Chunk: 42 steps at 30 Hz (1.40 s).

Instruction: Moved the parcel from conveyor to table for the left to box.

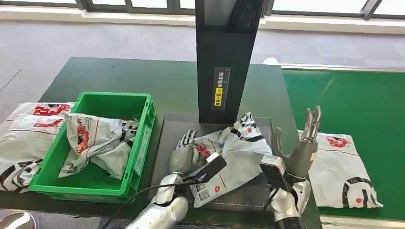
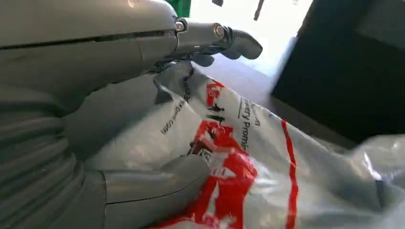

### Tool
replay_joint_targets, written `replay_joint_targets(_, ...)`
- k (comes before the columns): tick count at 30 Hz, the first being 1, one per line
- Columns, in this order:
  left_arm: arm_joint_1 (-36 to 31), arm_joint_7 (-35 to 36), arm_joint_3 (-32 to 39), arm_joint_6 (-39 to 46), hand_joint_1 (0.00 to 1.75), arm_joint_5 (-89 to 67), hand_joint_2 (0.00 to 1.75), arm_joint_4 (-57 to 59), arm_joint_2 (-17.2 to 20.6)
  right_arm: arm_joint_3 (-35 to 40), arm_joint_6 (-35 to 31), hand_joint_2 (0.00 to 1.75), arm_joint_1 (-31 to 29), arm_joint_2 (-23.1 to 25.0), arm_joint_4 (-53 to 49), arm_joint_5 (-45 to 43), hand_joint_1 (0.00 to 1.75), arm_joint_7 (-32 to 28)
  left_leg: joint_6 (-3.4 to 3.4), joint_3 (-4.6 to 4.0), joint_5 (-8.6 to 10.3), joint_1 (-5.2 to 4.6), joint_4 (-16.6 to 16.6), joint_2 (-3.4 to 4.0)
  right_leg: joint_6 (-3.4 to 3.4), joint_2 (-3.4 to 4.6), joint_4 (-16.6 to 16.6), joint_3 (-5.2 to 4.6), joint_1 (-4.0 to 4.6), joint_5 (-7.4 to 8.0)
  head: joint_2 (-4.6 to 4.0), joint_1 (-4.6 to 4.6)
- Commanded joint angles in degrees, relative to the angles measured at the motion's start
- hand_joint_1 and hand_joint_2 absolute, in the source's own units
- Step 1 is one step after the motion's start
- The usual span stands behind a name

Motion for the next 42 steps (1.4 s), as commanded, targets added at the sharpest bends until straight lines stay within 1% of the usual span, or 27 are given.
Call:
replay_joint_targets(1,-7.27,3.68,-10.15,0.91,0.0,-1.68,1.75,14.31,-1.35,-4.83,0.93,1.75,-2.74,1.94,5.2,0.66,0.0,0.09,-0.02,0.15,0.03,-0.02,-0.2,-0.02,-0.09,-0.1,-0.22,0.18,0.01,0.01,-0.02,0.0)
replay_joint_targets(3,-7.48,5.92,-10.89,-0.05,0.0,-3.56,1.75,15.02,-1.35,-4.87,1.14,1.75,-2.79,2.0,5.09,0.8,0.0,0.09,-0.02,0.15,0.0,-0.03,-0.15,0.02,-0.08,-0.05,-0.16,0.17,0.01,0.0,0.0,0.0)
replay_joint_targets(4,-7.6,7.07,-11.29,-0.7,1.69,-4.65,1.75,15.22,-1.35,-4.86,1.23,1.75,-2.8,1.99,5.06,0.85,0.0,0.09,-0.04,0.15,0.01,-0.02,-0.18,0.04,-0.09,-0.03,-0.18,0.17,0.01,0.02,0.0,0.0)
replay_joint_targets(5,-7.82,8.41,-11.71,-1.01,1.75,-6.01,1.75,15.71,-1.35,-4.87,1.31,1.75,-2.83,1.98,5.04,0.87,0.0,0.09,-0.05,0.23,0.05,-0.04,-0.3,0.03,-0.12,-0.06,-0.29,0.24,0.0,0.04,-0.02,0.0)
replay_joint_targets(6,-7.93,9.73,-12.0,-1.33,1.75,-7.13,1.75,15.92,-1.35,-4.93,1.31,1.75,-2.83,1.99,5.03,0.92,0.0,0.09,-0.05,0.2,0.04,-0.03,-0.27,0.03,-0.12,-0.06,-0.27,0.22,0.02,0.04,0.0,0.0)
replay_joint_targets(7,-8.78,16.83,-13.74,-2.7,1.75,-12.78,1.75,17.56,-1.35,-5.14,1.44,1.75,-2.85,2.02,4.93,1.04,0.0,0.09,-0.04,0.14,0.02,-0.03,-0.17,0.0,-0.09,-0.07,-0.17,0.17,0.01,0.02,-0.02,0.0)
replay_joint_targets(8,-9.13,20.55,-14.21,-3.35,1.75,-16.0,1.75,18.21,-1.35,-5.23,1.54,1.75,-2.8,2.02,4.86,1.09,0.0,0.09,-0.04,0.15,0.03,-0.04,-0.18,0.02,-0.09,-0.05,-0.16,0.16,0.0,0.02,0.0,0.0)
replay_joint_targets(9,-9.19,23.53,-13.18,-2.56,1.75,-18.79,1.75,18.65,-1.35,-5.62,1.71,1.75,-2.74,2.05,4.85,0.98,0.0,0.09,-0.04,0.15,0.02,-0.01,-0.17,-0.01,-0.08,-0.05,-0.18,0.18,0.03,0.02,-0.02,0.0)
replay_joint_targets(10,-9.15,23.71,-12.65,-2.76,1.75,-19.5,1.75,18.64,-1.35,-5.63,1.74,1.75,-2.7,2.01,4.82,1.0,0.0,0.09,-0.04,0.17,0.06,-0.03,-0.23,0.0,-0.09,-0.03,-0.22,0.19,0.01,0.06,-0.02,0.0)
replay_joint_targets(15,-9.15,23.71,-12.65,-2.76,1.75,-19.5,1.75,18.64,-1.35,-5.63,1.74,1.75,-2.7,2.01,4.82,1.0,0.0,0.09,-0.03,0.16,0.04,-0.03,-0.17,0.1,-0.07,0.08,-0.14,0.13,0.0,0.05,0.0,-0.02)
replay_joint_targets(18,-9.0,23.6,-11.2,-2.1,1.75,-20.36,1.75,18.37,-1.35,-5.59,1.75,1.75,-2.55,1.9,4.77,0.89,0.0,0.09,-0.04,0.18,0.11,-0.02,-0.28,0.08,-0.12,0.01,-0.25,0.16,0.02,0.1,-0.02,-0.02)
replay_joint_targets(23,-8.06,22.14,-7.04,-1.41,1.75,-23.0,1.75,16.79,-1.35,-5.62,1.79,1.75,-1.97,1.95,4.47,0.78,0.0,0.09,-0.03,0.25,0.01,-0.03,-0.18,0.11,-0.07,0.05,-0.16,0.24,0.01,0.03,0.0,-0.02)
replay_joint_targets(25,-7.93,22.36,-6.48,-0.88,1.75,-23.79,1.75,16.61,-1.35,-5.64,1.79,1.75,-1.87,1.97,4.38,0.83,0.0,0.09,-0.04,0.29,0.05,-0.03,-0.28,0.11,-0.09,0.03,-0.27,0.29,0.01,0.06,-0.02,-0.02)
replay_joint_targets(27,-7.37,22.35,-2.98,1.76,1.75,-26.64,1.75,15.6,-1.35,-5.76,1.77,1.75,-1.5,2.11,3.99,0.96,0.0,0.09,-0.02,0.23,0.01,-0.01,-0.14,0.07,-0.06,0.02,-0.14,0.25,0.02,0.02,-0.02,0.0)
replay_joint_targets(28,-6.92,21.26,-0.86,4.39,1.75,-26.84,1.75,14.62,-1.35,-5.82,1.78,1.75,-1.4,2.17,3.87,0.98,0.0,0.09,-0.03,0.24,0.03,-0.02,-0.2,0.09,-0.08,0.03,-0.19,0.25,0.02,0.04,0.0,0.0)
replay_joint_targets(29,-6.14,18.99,1.97,9.4,1.75,-25.23,1.75,12.68,-1.05,-5.92,1.67,1.75,-1.18,2.27,3.66,1.08,0.0,0.09,-0.04,0.25,0.04,-0.03,-0.24,0.1,-0.09,0.03,-0.23,0.25,0.01,0.05,0.0,-0.02)
replay_joint_targets(30,-5.55,18.91,3.81,9.99,1.75,-27.27,1.75,10.81,-0.52,-5.98,1.68,1.75,-0.95,2.42,3.4,1.2,0.0,0.09,-0.03,0.21,0.0,-0.02,-0.13,0.09,-0.06,0.05,-0.11,0.21,0.01,0.01,-0.02,-0.02)
replay_joint_targets(31,-2.88,17.4,7.73,9.99,1.75,-29.17,1.75,3.9,0.03,-6.03,1.65,1.75,-0.71,2.52,3.14,1.25,0.0,0.09,-0.04,0.21,0.01,-0.01,-0.15,0.12,-0.08,0.06,-0.14,0.2,0.03,0.03,0.0,0.0)
replay_joint_targets(32,1.18,13.01,14.01,9.99,1.75,-31.47,1.75,-5.94,0.11,-6.0,1.64,1.75,-0.49,2.58,2.95,1.14,0.0,0.09,-0.05,0.22,0.02,-0.03,-0.21,0.13,-0.1,0.06,-0.17,0.19,0.01,0.03,0.0,0.0)
replay_joint_targets(36,1.18,13.01,14.01,9.99,1.75,-31.47,1.75,-5.94,0.11,-6.0,1.64,1.75,-0.49,2.58,2.95,1.14,0.0,0.09,-0.06,0.2,-0.03,-0.03,-0.2,0.21,-0.12,0.13,-0.15,0.15,0.02,0.0,0.0,0.0)
replay_joint_targets(37,1.18,13.01,14.01,9.99,1.75,-31.47,1.75,-5.94,0.11,-6.0,1.64,1.75,-0.49,2.58,2.95,1.14,0.0,0.09,-0.05,0.13,-0.03,-0.01,-0.15,0.13,-0.09,0.07,-0.11,0.09,0.02,-0.01,0.0,0.0)
replay_joint_targets(38,4.37,11.36,16.44,9.99,1.75,-32.67,1.75,-14.17,0.36,-5.99,1.68,1.75,-0.65,2.57,3.23,1.06,0.0,0.09,-0.03,0.15,-0.04,-0.03,-0.1,0.1,-0.05,0.07,-0.06,0.12,0.01,-0.03,-0.02,0.0)
replay_joint_targets(39,6.34,8.76,19.45,9.99,1.75,-33.01,1.75,-20.01,-0.35,-5.84,1.53,1.75,-0.73,2.49,3.41,0.95,0.0,0.09,-0.03,0.14,-0.04,-0.02,-0.11,0.12,-0.06,0.08,-0.08,0.1,0.01,-0.02,0.0,0.0)
replay_joint_targets(42,6.34,8.76,19.45,9.99,1.75,-33.01,1.75,-20.01,-0.35,-5.84,1.53,1.75,-0.73,2.49,3.41,0.95,0.0,0.09,-0.02,0.04,-0.06,0.0,-0.08,0.14,-0.06,0.12,-0.06,0.04,0.03,-0.01,0.0,0.0)
